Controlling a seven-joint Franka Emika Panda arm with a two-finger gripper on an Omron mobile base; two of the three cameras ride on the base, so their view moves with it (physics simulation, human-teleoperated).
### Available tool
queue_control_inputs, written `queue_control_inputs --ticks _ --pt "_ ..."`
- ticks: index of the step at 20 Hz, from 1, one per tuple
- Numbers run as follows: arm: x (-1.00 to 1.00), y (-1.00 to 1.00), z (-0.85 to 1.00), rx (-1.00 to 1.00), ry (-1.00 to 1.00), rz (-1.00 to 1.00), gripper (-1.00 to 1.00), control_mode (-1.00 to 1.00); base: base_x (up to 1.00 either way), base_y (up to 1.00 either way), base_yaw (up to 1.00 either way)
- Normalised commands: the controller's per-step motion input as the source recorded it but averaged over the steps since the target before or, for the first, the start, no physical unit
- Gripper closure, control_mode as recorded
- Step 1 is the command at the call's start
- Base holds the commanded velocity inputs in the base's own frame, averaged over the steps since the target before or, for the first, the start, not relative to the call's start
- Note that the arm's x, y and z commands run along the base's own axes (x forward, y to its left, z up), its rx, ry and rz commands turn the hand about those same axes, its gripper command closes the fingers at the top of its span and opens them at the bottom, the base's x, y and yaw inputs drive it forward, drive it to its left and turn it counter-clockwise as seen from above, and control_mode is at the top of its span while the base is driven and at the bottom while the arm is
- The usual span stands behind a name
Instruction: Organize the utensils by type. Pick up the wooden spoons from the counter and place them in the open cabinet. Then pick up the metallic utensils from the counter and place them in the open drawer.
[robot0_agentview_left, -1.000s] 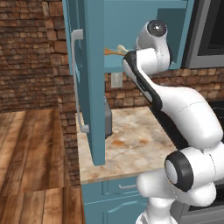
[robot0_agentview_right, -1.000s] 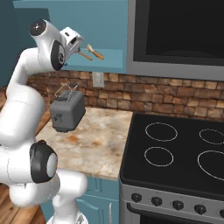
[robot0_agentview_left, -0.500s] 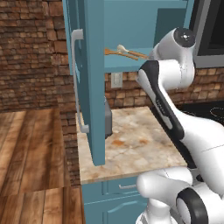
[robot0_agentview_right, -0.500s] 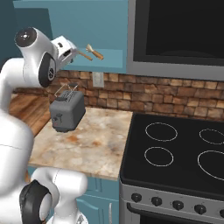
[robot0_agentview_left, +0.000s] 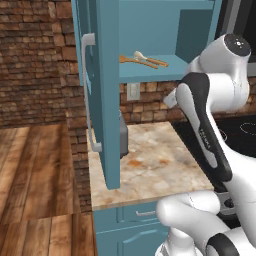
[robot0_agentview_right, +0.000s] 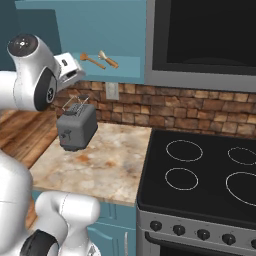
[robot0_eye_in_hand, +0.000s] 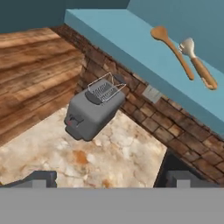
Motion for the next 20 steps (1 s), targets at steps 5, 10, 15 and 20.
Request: queue_control_inputs --ticks 5,10,15,20 --pt "-0.53 0.0 -0.23 0.0 0.14 0.0 -1.0 -1.0 0.0 0.0 0.0" --pt "-0.45 0.0 -0.17 0.0 0.14 0.0 -1.0 -1.0 0.0 0.0 0.0" --pt "-0.46 0.0 -0.23 0.0 0.11 0.0 -1.0 -1.0 0.0 0.0 0.0" --pt "-0.55 0.0 -0.13 0.0 0.07 0.0 -1.0 -1.0 0.0 0.0 0.0"
